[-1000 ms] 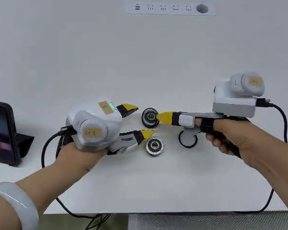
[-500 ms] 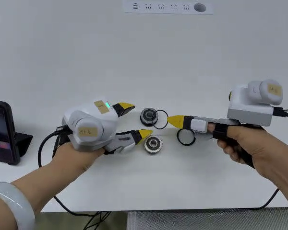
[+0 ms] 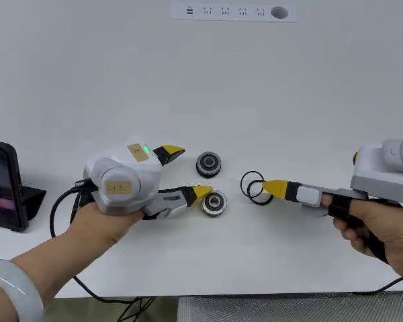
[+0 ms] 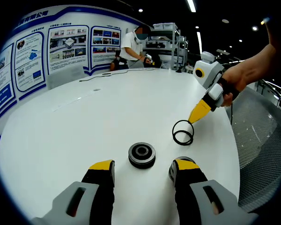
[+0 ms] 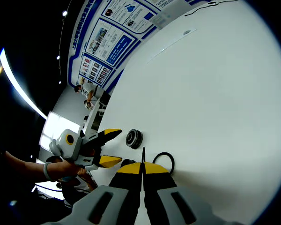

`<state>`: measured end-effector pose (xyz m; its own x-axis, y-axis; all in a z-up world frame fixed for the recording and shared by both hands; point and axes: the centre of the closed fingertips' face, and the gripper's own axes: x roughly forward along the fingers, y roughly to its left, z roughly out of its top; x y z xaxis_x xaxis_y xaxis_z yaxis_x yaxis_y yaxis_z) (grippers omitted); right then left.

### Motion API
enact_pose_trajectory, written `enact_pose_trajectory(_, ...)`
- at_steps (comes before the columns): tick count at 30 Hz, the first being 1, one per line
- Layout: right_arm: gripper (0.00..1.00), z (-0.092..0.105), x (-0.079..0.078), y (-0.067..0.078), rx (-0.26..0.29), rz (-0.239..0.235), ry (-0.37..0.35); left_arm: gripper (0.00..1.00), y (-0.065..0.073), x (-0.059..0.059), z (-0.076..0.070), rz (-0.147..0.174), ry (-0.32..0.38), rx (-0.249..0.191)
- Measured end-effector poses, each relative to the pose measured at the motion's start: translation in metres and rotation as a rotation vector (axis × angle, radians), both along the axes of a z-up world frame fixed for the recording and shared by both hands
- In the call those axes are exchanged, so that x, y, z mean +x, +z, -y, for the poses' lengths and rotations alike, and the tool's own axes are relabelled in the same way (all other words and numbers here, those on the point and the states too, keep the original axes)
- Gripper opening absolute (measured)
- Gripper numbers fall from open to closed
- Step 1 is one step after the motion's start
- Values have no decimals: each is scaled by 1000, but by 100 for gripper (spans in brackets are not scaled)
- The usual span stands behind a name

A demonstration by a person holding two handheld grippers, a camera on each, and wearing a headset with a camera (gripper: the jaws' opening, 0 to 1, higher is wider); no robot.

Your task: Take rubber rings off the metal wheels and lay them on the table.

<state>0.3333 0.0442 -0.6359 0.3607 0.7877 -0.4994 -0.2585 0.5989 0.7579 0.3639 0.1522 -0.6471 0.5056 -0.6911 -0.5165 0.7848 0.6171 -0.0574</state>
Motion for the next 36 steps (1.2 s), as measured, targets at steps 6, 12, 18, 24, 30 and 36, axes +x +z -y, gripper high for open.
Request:
enact_pose_trajectory(6,2,12,-1,-13,-24,-24,-27,51,-1,-2,0,-5,-2,3)
enact_pose_trajectory(12,4,15,-5,-22,-78,-25,-3,50,0,-2,0,-8,-1,3)
enact_pose_trajectory(18,10,16,-3,-24,-136,12,29,50,-2,-1,-1,-12,-3,4)
enact_pose_trajectory(24,12,16,-10,-25,-258,92,176,49,-1,-2,0,-12,-3,0)
enact_pose_trajectory(30,14,17,-9,-24,-347,157,268,49,0,-1,1,-13,-4,-1)
enact_pose_trajectory(36,14,14,1,-20,-319,167,240,46,1,0,1,-6,-3,-5)
